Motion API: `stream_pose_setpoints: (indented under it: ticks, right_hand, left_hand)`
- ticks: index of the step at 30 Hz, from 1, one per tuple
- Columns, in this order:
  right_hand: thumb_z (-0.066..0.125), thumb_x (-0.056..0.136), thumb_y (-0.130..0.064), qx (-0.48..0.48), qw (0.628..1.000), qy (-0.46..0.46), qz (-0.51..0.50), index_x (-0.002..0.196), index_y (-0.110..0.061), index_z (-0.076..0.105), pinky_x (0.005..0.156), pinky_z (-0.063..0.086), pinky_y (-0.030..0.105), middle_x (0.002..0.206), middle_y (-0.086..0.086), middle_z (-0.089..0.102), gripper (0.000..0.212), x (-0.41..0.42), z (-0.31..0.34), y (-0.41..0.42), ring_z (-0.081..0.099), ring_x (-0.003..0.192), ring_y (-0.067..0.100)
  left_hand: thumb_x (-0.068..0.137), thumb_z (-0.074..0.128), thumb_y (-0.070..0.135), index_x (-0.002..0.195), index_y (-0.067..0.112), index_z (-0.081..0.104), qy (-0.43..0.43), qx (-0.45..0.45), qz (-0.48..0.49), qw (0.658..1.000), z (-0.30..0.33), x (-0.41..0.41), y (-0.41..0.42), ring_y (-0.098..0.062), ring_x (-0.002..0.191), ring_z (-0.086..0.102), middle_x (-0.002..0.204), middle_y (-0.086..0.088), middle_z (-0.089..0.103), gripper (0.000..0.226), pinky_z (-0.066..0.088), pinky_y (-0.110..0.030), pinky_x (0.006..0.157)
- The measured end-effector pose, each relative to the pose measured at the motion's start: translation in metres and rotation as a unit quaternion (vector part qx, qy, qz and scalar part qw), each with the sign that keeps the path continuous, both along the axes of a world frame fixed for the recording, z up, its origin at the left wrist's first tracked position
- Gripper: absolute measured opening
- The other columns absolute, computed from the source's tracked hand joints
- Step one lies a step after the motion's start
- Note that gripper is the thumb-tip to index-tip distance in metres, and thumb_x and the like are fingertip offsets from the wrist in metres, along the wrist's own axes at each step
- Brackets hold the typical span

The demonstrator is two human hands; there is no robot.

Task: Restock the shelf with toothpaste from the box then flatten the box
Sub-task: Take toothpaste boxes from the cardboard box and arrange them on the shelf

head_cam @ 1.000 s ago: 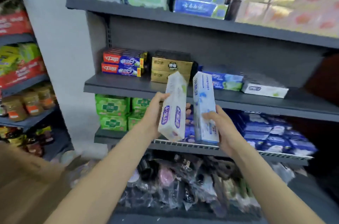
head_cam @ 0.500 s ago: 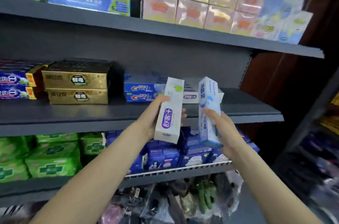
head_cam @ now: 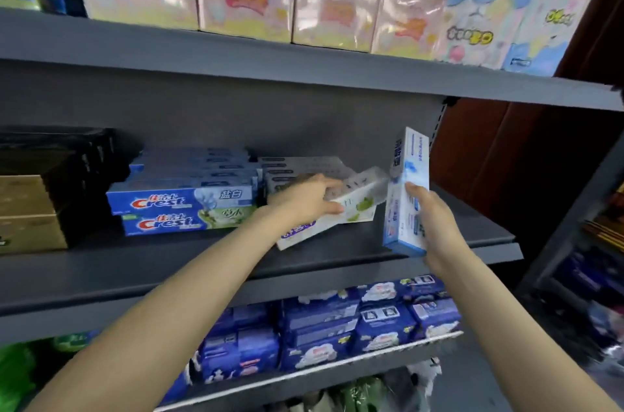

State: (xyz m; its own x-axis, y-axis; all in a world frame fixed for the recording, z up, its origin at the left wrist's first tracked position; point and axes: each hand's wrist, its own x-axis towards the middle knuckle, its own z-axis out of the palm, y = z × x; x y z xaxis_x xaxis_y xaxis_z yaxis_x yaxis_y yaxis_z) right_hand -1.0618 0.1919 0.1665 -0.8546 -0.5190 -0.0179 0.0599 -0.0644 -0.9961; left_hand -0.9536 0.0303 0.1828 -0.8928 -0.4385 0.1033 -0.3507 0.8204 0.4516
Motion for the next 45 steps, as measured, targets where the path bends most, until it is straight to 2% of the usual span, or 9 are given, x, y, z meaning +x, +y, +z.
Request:
stream_pose_setpoints:
  ticks: [14, 19, 22, 25, 30, 34, 39, 41, 45]
  right_hand:
    - [0.047, 0.095, -0.034, -0.022, 0.981, -0.064, 0.184, 0.102, -0.019, 0.06, 0.052, 0.054, 0.025, 0.069, -0.001, 0.069, 0.021, -0.109, -0.002, -0.026, 0.066, 0.053, 0.012]
    - [0.041, 0.096, -0.025, -0.002, 0.971, -0.039, 0.235, 0.114, -0.01, 0.056, 0.074, 0.052, 0.038, 0.096, 0.012, 0.065, 0.027, -0.121, -0.007, -0.028, 0.063, 0.078, 0.027]
    - [0.043, 0.096, -0.022, 0.003, 0.966, 0.011, 0.259, 0.114, -0.014, 0.056, 0.076, 0.052, 0.039, 0.098, 0.009, 0.066, 0.024, -0.13, -0.005, -0.025, 0.063, 0.079, 0.025]
    - [0.043, 0.096, -0.023, 0.009, 0.963, 0.055, 0.264, 0.097, -0.022, 0.058, 0.065, 0.05, 0.031, 0.087, 0.004, 0.066, 0.016, -0.142, 0.001, -0.024, 0.061, 0.07, 0.019]
    - [0.04, 0.095, -0.036, 0.039, 0.94, -0.062, 0.333, 0.092, -0.011, 0.063, 0.053, 0.049, 0.025, 0.062, 0.005, 0.066, 0.034, -0.161, 0.009, -0.023, 0.06, 0.048, 0.016]
    - [0.032, 0.095, -0.038, 0.09, 0.895, -0.087, 0.429, 0.104, -0.005, 0.064, 0.043, 0.048, 0.02, 0.069, 0.012, 0.066, 0.046, -0.176, 0.015, -0.018, 0.056, 0.045, 0.019]
    - [0.065, 0.076, -0.056, 0.153, 0.879, 0.128, 0.434, 0.121, -0.022, 0.058, 0.083, 0.053, 0.024, 0.109, 0.002, 0.069, 0.057, -0.208, 0.019, -0.022, 0.067, 0.092, 0.014]
    - [0.071, 0.079, -0.04, 0.205, 0.832, 0.317, 0.407, 0.11, -0.023, 0.06, 0.072, 0.048, 0.01, 0.098, -0.006, 0.069, 0.036, -0.215, 0.024, -0.026, 0.065, 0.085, 0.006]
    - [0.069, 0.08, -0.04, 0.278, 0.749, 0.526, 0.293, 0.087, -0.02, 0.056, 0.067, 0.041, 0.03, 0.079, -0.003, 0.059, 0.025, -0.23, 0.029, -0.042, 0.057, 0.077, 0.021]
  left_hand:
    - [0.086, 0.064, 0.03, 0.143, 0.033, 0.038, -0.172, -0.172, 0.07, 0.967, -0.007, -0.051, 0.023, -0.024, 0.142, 0.021, 0.158, -0.004, 0.015, 0.062, 0.031, -0.037, 0.112]
    - [0.083, 0.058, 0.037, 0.13, 0.034, 0.047, -0.143, -0.13, 0.125, 0.973, -0.006, -0.055, 0.035, -0.021, 0.13, 0.035, 0.145, 0.002, 0.035, 0.048, 0.039, -0.035, 0.101]
    - [0.091, 0.049, 0.035, 0.116, 0.024, 0.054, -0.086, -0.062, 0.149, 0.983, 0.006, -0.073, 0.041, -0.021, 0.106, 0.051, 0.13, -0.003, 0.054, 0.027, 0.042, -0.027, 0.083]
    - [0.097, 0.046, 0.037, 0.123, 0.015, 0.055, 0.106, 0.058, 0.209, 0.971, 0.014, -0.101, 0.045, -0.021, 0.109, 0.059, 0.127, -0.004, 0.06, 0.035, 0.045, -0.024, 0.085]
    - [0.093, 0.056, 0.035, 0.138, 0.012, 0.037, 0.281, 0.395, 0.17, 0.858, 0.025, -0.141, 0.046, -0.014, 0.09, 0.064, 0.121, -0.004, 0.062, 0.054, 0.055, -0.015, 0.066]
    - [0.087, 0.066, 0.022, 0.106, 0.015, 0.053, 0.332, 0.482, 0.14, 0.799, 0.025, -0.162, 0.034, -0.019, 0.087, 0.065, 0.095, -0.008, 0.068, 0.024, 0.057, -0.031, 0.076]
    - [0.08, 0.075, 0.023, 0.109, 0.003, 0.054, 0.33, 0.451, 0.282, 0.78, 0.021, -0.18, 0.029, -0.026, 0.085, 0.067, 0.096, -0.016, 0.069, 0.041, 0.058, -0.04, 0.076]
    - [0.08, 0.075, 0.022, 0.096, 0.004, 0.053, 0.341, 0.46, 0.301, 0.763, 0.02, -0.185, 0.03, -0.026, 0.085, 0.065, 0.089, -0.015, 0.066, 0.033, 0.057, -0.04, 0.075]
    - [0.078, 0.077, 0.025, 0.117, 0.005, 0.042, 0.395, 0.45, 0.311, 0.738, 0.019, -0.194, 0.021, -0.025, 0.071, 0.068, 0.104, -0.019, 0.066, 0.056, 0.059, -0.036, 0.05]
